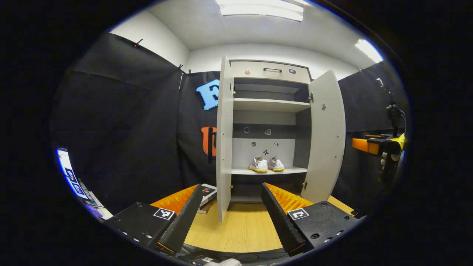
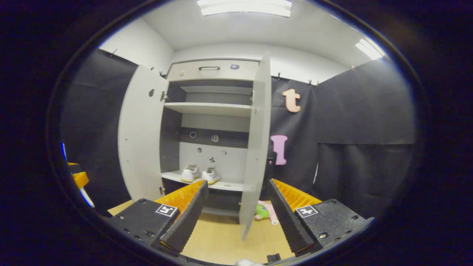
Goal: Grab one shoe with the right hand and put it into the shoe cabinet, grab the other shoe with the left hand and put it into the shoe cabinet; then close the right door with the right hand and the left door with the left hand.
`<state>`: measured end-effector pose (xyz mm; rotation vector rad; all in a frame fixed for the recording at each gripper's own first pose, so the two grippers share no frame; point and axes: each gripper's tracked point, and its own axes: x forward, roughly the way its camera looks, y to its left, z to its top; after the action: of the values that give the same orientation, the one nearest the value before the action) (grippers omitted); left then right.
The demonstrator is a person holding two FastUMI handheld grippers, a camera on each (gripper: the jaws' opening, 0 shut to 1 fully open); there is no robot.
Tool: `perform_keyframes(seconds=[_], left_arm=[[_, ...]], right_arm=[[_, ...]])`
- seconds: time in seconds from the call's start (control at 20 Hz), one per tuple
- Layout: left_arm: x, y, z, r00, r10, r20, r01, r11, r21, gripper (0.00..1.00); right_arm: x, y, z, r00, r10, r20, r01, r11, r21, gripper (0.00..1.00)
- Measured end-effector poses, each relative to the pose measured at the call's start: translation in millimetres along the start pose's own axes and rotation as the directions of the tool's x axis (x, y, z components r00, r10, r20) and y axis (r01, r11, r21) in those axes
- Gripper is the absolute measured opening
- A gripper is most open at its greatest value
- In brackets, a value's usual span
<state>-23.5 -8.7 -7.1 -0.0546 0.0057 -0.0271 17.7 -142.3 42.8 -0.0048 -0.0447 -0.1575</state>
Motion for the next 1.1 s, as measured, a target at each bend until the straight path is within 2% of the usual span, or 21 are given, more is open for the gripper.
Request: perform_keyframes(seconds=[0.2,0.3,0.4,0.6,0.7,0.8,0.85,0.95,1.0,1.1], left_arm=[[1.9,0.3,3.8,1.000,-0.005,0.009,0.006,1.000,-0.008,0.95],[1.5,-7.9,-1.4,1.000,-0.001,0.006,0.001,1.000,-0.004,0.95],[3.5,-11.3,-4.4,1.000,0.007,0.004,-0.007,1.000,-0.012,0.95],[8.8,-17.7,-6.1,1.000,0.031,-0.001,-0.031,0.999,-0.012,0.95],[11.6,-20.4,-8.9,0.999,0.042,-0.011,-0.043,0.999,-0.022,0.95],[13.6,-21.5,-10.3,0.999,0.051,-0.015,-0.051,0.998,-0.027,0.95],[14.0,-21.9,-10.6,0.998,0.055,-0.017,-0.056,0.998,-0.028,0.95],[14.0,-21.0,-12.0,0.998,0.064,-0.021,-0.064,0.997,-0.033,0.96],[13.6,-20.3,-12.6,0.997,0.066,-0.026,-0.067,0.997,-0.036,0.95],[12.9,-17.0,-11.9,0.997,0.077,-0.029,-0.078,0.996,-0.032,0.95]], right_arm=[[43.3,-60.7,8.1,0.992,-0.125,0.016,0.125,0.992,-0.005,1.00],[71.6,-81.9,10.3,0.987,-0.156,0.024,0.157,0.988,-0.001,1.00],[102.0,-99.5,0.3,0.984,-0.178,-0.017,0.179,0.984,0.005,1.00],[149.6,-109.7,-21.1,0.982,-0.167,-0.090,0.169,0.985,0.021,1.00],[156.4,-101.6,-19.6,0.989,-0.115,-0.092,0.118,0.993,0.026,0.99],[155.4,-99.7,-19.4,0.992,-0.100,-0.082,0.098,0.995,-0.026,0.94],[155.4,-98.5,-18.2,0.991,-0.101,-0.082,0.097,0.994,-0.052,0.87],[151.7,-91.8,-14.3,0.991,-0.105,-0.080,0.099,0.992,-0.075,0.87],[151.1,-85.3,-13.3,0.992,-0.098,-0.078,0.093,0.993,-0.067,0.93],[149.8,-66.8,-12.2,0.996,-0.053,-0.074,0.050,0.998,-0.047,0.93]])
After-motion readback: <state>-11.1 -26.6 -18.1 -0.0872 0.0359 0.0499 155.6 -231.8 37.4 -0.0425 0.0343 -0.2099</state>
